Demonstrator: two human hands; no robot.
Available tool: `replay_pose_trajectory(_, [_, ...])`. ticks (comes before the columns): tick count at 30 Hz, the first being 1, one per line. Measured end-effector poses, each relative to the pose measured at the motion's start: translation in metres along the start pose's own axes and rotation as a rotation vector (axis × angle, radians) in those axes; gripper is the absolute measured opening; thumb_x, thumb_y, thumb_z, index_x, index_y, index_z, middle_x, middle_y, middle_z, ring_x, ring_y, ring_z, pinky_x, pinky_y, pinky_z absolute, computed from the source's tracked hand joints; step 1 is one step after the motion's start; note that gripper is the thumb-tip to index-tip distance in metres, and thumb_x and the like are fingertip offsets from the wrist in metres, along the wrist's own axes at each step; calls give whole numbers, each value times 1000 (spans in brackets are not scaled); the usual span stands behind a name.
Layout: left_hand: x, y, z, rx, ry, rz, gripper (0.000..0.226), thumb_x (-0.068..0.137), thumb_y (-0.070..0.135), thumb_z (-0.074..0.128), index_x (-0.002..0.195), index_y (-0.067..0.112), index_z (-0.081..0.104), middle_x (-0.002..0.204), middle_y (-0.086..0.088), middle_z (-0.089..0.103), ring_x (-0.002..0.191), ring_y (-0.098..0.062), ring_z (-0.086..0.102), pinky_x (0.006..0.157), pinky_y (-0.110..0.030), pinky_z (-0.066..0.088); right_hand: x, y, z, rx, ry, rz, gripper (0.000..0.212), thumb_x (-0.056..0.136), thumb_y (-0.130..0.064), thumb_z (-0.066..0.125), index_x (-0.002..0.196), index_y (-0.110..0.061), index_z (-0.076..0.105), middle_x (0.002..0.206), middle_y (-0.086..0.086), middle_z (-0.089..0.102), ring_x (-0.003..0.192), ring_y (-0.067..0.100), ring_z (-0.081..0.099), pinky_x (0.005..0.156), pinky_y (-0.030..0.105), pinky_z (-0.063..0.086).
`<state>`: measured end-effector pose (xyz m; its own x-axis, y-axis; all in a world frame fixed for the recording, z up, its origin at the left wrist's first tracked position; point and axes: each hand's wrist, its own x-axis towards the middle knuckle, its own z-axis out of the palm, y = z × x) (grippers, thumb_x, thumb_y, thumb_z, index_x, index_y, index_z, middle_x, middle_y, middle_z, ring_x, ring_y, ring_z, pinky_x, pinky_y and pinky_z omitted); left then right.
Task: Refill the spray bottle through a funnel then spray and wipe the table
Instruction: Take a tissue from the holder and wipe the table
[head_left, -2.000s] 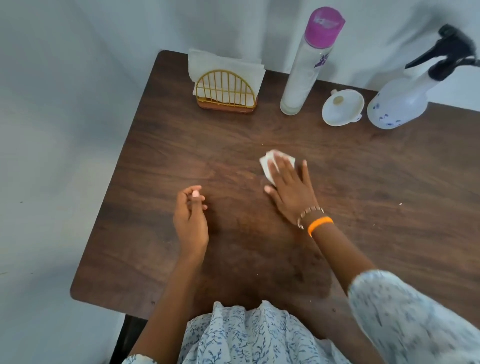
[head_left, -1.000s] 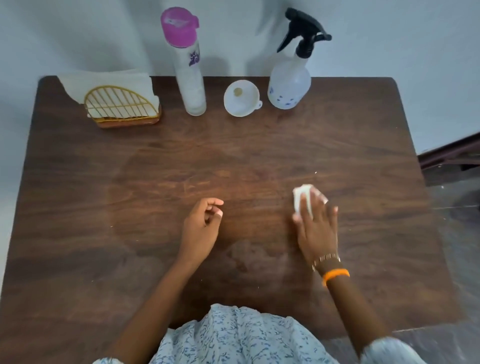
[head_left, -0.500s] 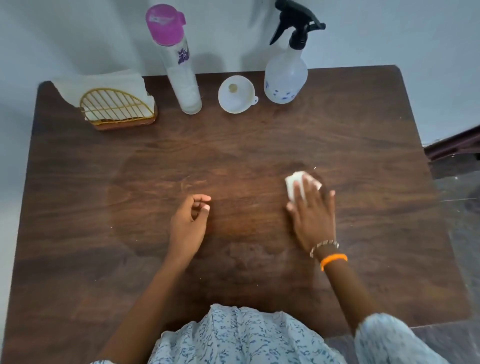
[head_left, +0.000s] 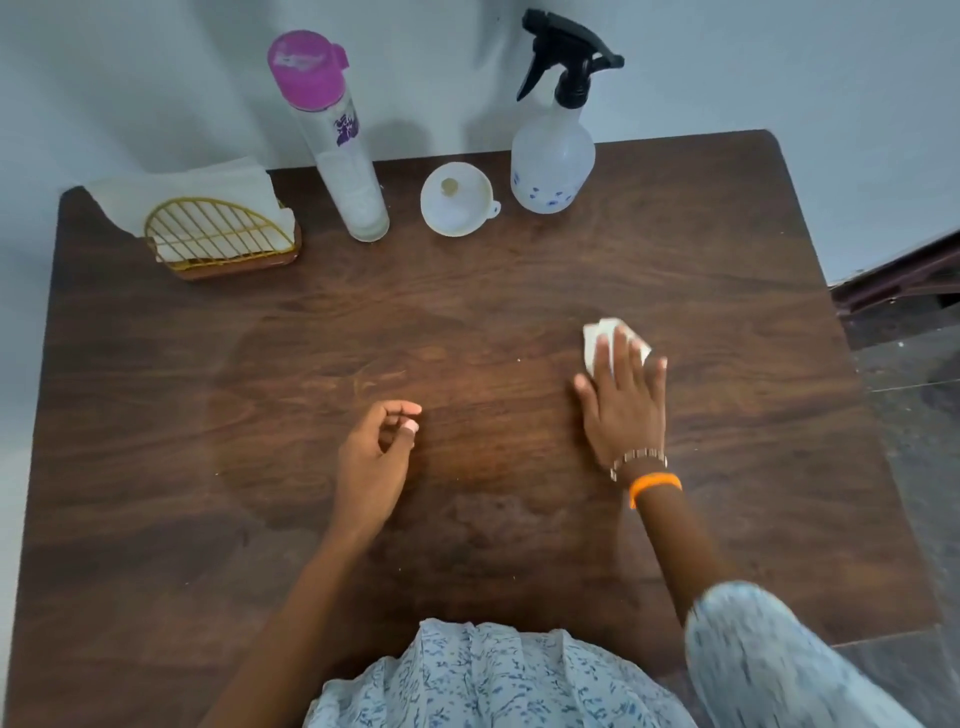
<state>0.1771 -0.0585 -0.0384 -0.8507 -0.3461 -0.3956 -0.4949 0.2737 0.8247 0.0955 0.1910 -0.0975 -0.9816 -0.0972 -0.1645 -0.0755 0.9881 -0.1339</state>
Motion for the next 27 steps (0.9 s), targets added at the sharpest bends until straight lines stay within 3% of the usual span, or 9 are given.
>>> replay_pose_trajectory(3, [2,-2,0,-20,4,-10,25,89,9,53,91,33,59,82,8,60,77,-11,60,66,-15,41,56,-40,-9,68,-1,80,78,84,-50,0,144,-6,23,154,14,17,142,29,17,111,52,2])
replay_pose_trajectory(7, [6,1,-4,-84,48,-14,28,89,7,52,93,35,58,82,8,58,71,-8,58,70,-18,42,33,-128,7,25,-66,-412,68,88,-43,7,141,-10,34,150,12,31,139,29,25,107,52,2])
replay_pose_trajectory(11, [10,-5,-11,-91,86,-31,29,89,7,52,94,35,56,83,7,59,72,-9,59,71,-19,43,-42,-102,22,-4,-60,-657,58,91,-44,30,143,-18,32,151,4,31,139,22,28,111,48,11])
replay_pose_trajectory(13, [11,-11,-11,-103,93,-44,29,89,5,51,97,32,57,83,4,59,72,-11,58,73,-23,44,-33,-57,19,-59,23,-577,55,91,-40,32,142,-21,32,149,1,35,139,18,26,109,53,16])
replay_pose_trajectory(16, [10,-15,-10,-119,104,-39,32,87,-2,49,100,27,56,81,5,59,70,-13,57,73,-25,44,12,-4,3,-28,60,-204,52,93,-33,26,141,-16,33,148,8,36,137,22,27,107,57,23])
replay_pose_trajectory(18, [10,-15,-9,-135,97,-42,32,87,-3,49,101,25,55,80,5,58,69,-13,56,72,-26,43,46,-7,-7,59,16,5,60,92,-39,17,141,-10,33,150,14,31,137,29,30,109,55,15])
replay_pose_trajectory(20, [11,-14,-6,-153,93,-53,30,88,-2,50,103,23,55,81,4,58,70,-12,56,73,-23,43,73,-43,-9,65,0,19,65,88,-40,13,139,-5,36,147,19,34,134,33,33,107,56,17])
replay_pose_trajectory(23, [13,-11,-5,-172,116,-44,29,88,0,51,104,24,55,82,5,59,72,-12,56,72,-21,44,85,-119,-1,9,-28,-239,65,85,-37,11,139,-11,35,147,16,33,134,31,30,104,57,20])
replay_pose_trajectory(27, [16,-13,-17,-190,193,-19,31,88,-2,49,105,23,54,81,6,58,73,-12,56,79,-28,47,29,-178,13,88,-191,-621,65,85,-35,9,143,-13,31,153,9,24,141,28,21,112,52,4])
